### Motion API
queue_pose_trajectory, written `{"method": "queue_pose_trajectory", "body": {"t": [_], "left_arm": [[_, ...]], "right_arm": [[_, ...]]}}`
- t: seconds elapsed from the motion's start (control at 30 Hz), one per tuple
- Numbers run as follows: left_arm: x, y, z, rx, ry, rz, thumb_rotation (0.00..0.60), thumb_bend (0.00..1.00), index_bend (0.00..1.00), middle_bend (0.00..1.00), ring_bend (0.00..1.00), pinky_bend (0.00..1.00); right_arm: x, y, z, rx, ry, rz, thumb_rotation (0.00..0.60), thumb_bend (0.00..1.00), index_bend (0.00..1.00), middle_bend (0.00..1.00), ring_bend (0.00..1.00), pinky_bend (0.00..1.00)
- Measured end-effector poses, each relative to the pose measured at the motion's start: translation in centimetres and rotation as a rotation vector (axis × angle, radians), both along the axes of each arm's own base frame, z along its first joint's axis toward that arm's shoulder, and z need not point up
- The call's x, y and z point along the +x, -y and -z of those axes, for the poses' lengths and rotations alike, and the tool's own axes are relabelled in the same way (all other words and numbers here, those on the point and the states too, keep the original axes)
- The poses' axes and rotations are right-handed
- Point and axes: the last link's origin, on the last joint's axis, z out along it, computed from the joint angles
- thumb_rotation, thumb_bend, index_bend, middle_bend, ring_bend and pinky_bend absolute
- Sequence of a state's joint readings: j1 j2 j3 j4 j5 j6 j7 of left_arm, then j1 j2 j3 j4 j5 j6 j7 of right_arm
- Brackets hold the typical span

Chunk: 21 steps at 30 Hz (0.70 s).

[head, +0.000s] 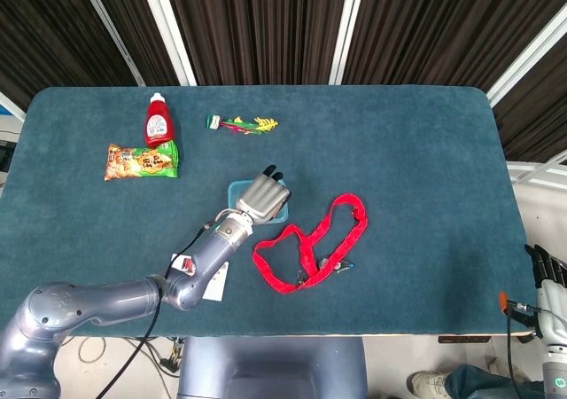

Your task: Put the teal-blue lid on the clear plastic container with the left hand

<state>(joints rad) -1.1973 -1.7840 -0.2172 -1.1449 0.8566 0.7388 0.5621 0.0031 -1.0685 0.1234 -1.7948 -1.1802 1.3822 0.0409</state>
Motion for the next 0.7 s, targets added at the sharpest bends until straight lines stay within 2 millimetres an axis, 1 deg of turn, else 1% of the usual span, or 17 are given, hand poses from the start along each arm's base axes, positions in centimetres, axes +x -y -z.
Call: {"method": "queue_pose_trajectory", "body": {"t": [0.23,0.4,0.5,0.57,0.7], "left_arm": [[-0.1,-0.6,0.7,-0.011,0.008,-0.047,0.600,0.57,0.63,0.53,0.22,0.14],[-0.3,-1.2,1.2,-0.019,0.011,-0.090,0.600,0.57,0.63,0.54,0.29,0.22],[-0.1,-1.2,1.5,-0.026,0.014,-0.092,0.600,0.57,0.63,0.55,0.32,0.26],[0.0,-1.2,1.6,-0.024,0.015,-0.086,0.600,0.57,0.64,0.55,0.34,0.30],[-0.1,-1.2,1.9,-0.024,0.009,-0.073,0.600,0.57,0.64,0.55,0.35,0.32]], "right_arm": [[-0.1,0.0,0.0,0.001,0.001,0.004,0.600,0.39,0.08,0.04,0.02,0.00],[-0.1,0.0,0.0,0.002,0.005,0.008,0.600,0.39,0.08,0.04,0.02,0.00],[-0.1,0.0,0.0,0.003,0.006,0.010,0.600,0.39,0.08,0.04,0.02,0.00],[-0.1,0.0,0.0,0.003,0.007,0.011,0.600,0.39,0.08,0.04,0.02,0.00],[-0.1,0.0,0.1,0.005,0.010,0.013,0.600,0.39,0.08,0.04,0.02,0.00]]}}
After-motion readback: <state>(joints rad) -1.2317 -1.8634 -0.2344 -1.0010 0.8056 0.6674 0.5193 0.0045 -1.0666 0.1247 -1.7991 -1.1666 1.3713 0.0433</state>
